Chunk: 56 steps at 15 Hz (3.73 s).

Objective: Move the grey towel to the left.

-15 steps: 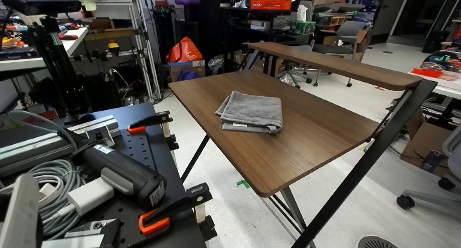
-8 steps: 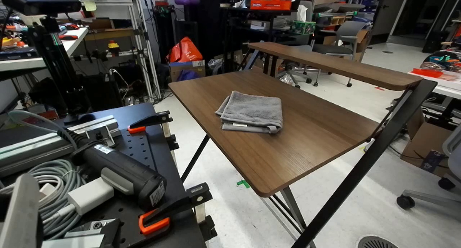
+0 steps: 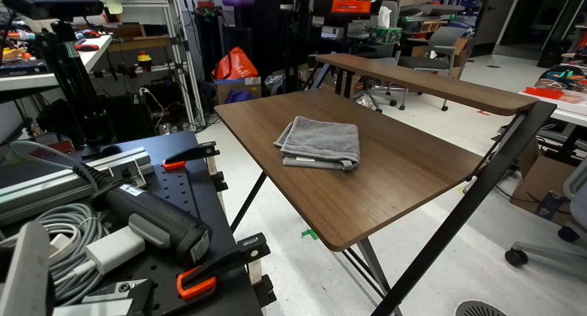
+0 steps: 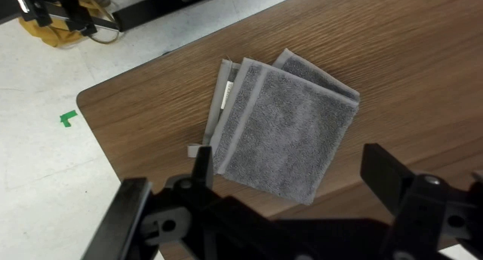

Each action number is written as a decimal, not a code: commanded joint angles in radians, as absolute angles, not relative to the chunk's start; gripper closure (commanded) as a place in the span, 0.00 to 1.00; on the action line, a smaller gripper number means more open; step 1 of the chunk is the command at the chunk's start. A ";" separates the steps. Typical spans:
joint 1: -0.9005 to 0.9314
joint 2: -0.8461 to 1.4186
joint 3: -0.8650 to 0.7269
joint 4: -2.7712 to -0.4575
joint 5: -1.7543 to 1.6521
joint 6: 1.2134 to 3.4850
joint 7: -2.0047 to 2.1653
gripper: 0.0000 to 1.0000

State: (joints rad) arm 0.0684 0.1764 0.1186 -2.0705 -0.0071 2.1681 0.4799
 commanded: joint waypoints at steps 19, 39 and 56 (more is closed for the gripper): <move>0.121 0.583 -0.015 -2.027 0.064 2.479 0.550 0.00; 0.341 0.825 -0.017 -1.760 0.044 2.498 0.689 0.00; 0.460 0.730 0.035 -1.728 0.034 2.376 0.728 0.00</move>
